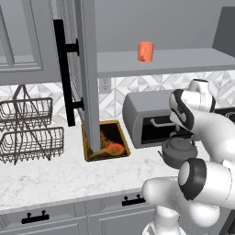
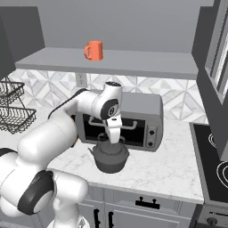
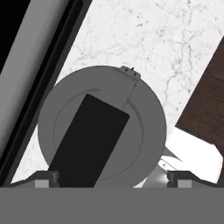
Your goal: Pick the kettle from the counter and place it on the tray. Then pick the mug from the cabinet and place it on the tray. Then close the cabinet doors.
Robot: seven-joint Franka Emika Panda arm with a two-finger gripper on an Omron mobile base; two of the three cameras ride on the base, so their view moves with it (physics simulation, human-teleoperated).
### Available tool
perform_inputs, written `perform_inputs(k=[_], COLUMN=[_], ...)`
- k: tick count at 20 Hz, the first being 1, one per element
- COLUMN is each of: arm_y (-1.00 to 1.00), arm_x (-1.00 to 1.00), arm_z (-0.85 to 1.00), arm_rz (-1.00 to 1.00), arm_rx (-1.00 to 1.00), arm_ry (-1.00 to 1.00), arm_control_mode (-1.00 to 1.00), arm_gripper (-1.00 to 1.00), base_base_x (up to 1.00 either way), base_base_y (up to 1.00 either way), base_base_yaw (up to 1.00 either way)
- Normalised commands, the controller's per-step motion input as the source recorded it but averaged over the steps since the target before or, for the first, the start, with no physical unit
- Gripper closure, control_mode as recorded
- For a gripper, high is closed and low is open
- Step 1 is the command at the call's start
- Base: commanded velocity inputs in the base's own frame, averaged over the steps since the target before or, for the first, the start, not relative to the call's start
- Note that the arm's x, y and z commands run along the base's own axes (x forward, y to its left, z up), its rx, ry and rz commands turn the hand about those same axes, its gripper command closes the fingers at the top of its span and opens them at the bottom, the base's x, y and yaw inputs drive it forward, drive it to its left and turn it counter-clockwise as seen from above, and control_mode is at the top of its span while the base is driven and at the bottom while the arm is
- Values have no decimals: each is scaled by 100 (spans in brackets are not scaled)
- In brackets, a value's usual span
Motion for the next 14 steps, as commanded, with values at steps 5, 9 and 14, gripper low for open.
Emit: perform_inputs(k=[5, 9, 14], arm_y=[0, 0, 0], arm_x=[4, 9, 1], arm_z=[-8, -15, -20], arm_rz=[-5, -6, -6], arm_rx=[1, 4, 4], arm_ry=[0, 0, 0], arm_control_mode=[-100, -100, -100], arm_gripper=[-100, -100, -100], base_base_x=[0, 0, 0], base_base_y=[0, 0, 0], base_base_yaw=[0, 0, 0])
